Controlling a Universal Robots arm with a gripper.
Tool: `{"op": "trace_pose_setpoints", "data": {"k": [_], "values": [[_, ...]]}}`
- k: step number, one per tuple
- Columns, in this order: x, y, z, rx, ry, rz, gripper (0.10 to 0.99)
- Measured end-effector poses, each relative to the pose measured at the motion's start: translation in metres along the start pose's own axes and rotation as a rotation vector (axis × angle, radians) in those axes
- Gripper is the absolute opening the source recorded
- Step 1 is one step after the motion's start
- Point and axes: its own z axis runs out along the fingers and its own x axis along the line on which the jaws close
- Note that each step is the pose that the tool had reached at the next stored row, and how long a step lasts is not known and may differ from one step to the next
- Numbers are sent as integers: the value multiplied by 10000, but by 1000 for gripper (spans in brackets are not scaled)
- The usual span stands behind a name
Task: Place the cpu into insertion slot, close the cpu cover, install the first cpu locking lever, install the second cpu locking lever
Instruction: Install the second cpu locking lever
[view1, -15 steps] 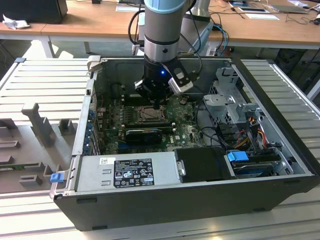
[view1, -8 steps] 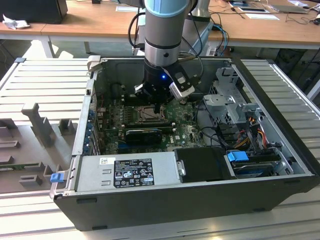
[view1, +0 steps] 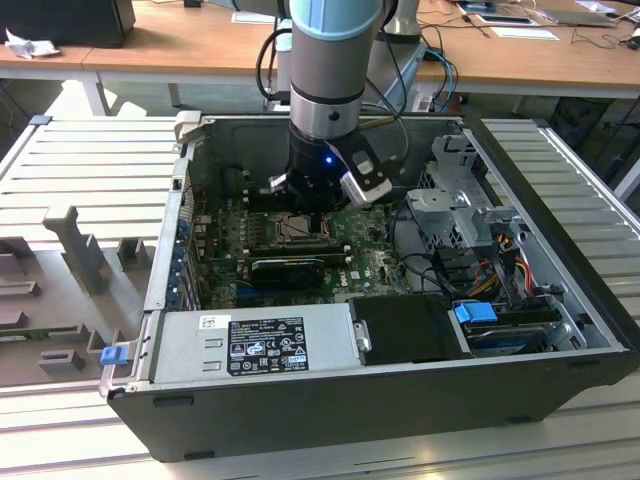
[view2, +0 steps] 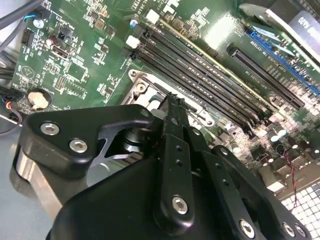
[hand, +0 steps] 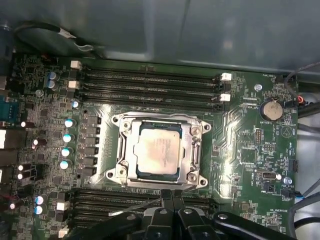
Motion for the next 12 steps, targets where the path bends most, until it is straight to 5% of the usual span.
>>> {"op": "trace_pose_setpoints", "data": {"k": [2,7,12], "values": [[2,-20,-1,-3,-1,1,106],[117,-72,27,-237,-16,1,106],[140,-71,47,-266,-11,2,106]]}}
